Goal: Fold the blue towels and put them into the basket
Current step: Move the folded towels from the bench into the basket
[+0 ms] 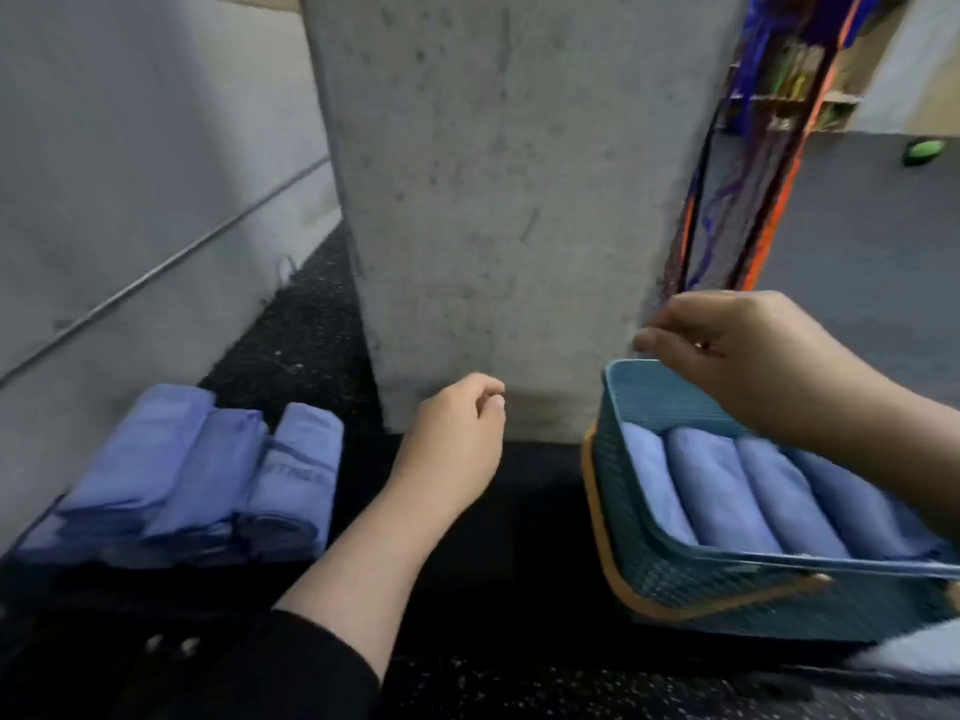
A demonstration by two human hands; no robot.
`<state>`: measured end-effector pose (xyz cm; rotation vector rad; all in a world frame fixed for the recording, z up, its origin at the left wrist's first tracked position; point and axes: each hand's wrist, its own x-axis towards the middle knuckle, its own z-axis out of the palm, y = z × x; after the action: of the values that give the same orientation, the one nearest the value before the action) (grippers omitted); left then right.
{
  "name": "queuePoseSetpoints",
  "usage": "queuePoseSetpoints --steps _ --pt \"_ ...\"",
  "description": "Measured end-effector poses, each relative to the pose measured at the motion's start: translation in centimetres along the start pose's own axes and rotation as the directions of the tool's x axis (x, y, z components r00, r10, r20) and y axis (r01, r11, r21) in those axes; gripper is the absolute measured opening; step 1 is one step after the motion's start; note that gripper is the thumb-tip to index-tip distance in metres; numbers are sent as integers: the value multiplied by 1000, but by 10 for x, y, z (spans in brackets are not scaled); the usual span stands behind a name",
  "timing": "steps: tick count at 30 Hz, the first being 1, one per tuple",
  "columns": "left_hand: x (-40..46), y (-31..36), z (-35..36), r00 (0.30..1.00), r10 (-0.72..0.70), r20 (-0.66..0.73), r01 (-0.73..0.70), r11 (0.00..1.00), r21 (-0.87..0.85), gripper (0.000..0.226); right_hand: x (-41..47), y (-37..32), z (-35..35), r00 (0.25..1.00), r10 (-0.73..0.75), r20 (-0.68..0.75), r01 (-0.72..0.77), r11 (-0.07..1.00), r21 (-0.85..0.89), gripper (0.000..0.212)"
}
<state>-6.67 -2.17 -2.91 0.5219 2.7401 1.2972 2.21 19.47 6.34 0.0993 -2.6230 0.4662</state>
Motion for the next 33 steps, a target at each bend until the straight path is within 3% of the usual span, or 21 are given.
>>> queuePoseSetpoints --steps 3,9,11,15,21,24,26,29,31,33 --pt "-8 -38 -43 990 -73 -121 75 997 11 24 12 -61 44 997 61 38 -68 973 219 16" --pt "-44 -113 -107 953 -145 -266 189 970 150 22 11 -126 169 941 158 300 -266 892 365 17" --pt "-56 -128 -121 959 -163 -230 218 947 236 28 12 -135 214 881 226 416 -403 818 411 23" --pt "-68 -158 -124 973 -231 -5 208 867 454 26 19 -154 283 734 335 590 -652 590 476 56" --pt "-66 -177 -125 956 -261 134 158 842 515 27 36 -181 325 628 388 675 -777 351 522 31" --pt "-64 -176 -128 944 -295 145 177 828 532 16 39 -187 334 575 424 700 -817 252 519 26" --pt "-64 -172 -131 945 -315 92 225 826 517 20 41 -192 332 586 432 686 -808 242 538 19" --pt "-60 -162 -139 960 -249 -124 279 869 410 22 43 -200 316 632 464 621 -753 178 634 14" --pt "-56 -158 -143 940 -268 -211 315 919 236 32 41 -203 297 679 453 577 -696 148 703 14" --pt "-51 -153 -142 926 -339 -167 345 939 7 56 37 -202 275 714 420 561 -653 107 750 17"
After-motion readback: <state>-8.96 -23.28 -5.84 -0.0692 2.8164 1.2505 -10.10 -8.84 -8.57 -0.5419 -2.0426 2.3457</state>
